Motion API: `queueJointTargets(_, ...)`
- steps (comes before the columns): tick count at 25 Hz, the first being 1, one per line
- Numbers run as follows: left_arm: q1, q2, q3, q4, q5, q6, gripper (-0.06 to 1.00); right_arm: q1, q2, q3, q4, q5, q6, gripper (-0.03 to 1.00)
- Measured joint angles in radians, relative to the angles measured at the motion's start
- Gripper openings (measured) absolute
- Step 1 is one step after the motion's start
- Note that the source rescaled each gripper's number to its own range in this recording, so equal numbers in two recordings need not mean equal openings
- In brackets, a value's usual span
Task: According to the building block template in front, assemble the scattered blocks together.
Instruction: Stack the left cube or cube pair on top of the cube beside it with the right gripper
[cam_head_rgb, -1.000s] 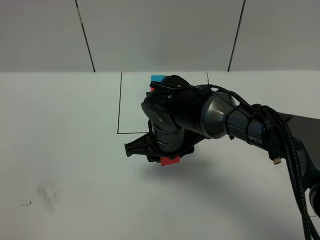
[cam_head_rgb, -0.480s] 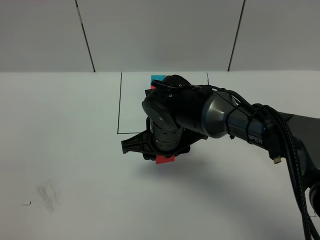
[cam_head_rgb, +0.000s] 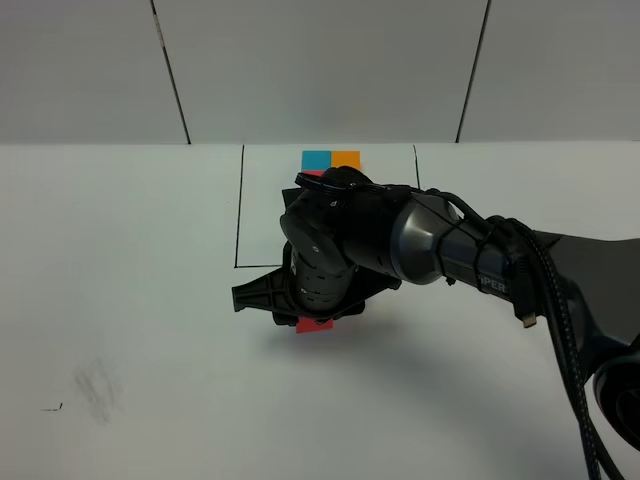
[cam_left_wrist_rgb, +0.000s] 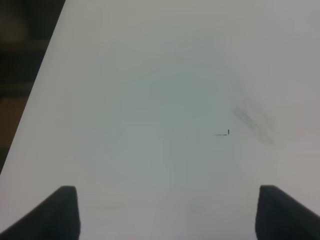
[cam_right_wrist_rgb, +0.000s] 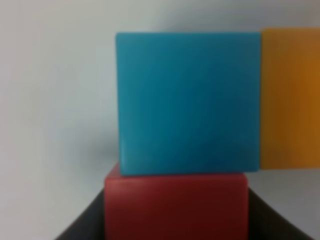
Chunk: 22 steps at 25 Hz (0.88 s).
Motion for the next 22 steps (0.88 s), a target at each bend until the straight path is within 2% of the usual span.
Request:
queueJointTargets(12,0.0,0.0,0.0,0.0,0.0,0.0,0.58,0.0,0.06,0.0,0.041,-0.021,-0.038,0.0)
queueJointTargets(22,0.0,0.0,0.0,0.0,0.0,0.0,0.58,0.0,0.06,0.0,0.047,-0.079,-0.054,0.0)
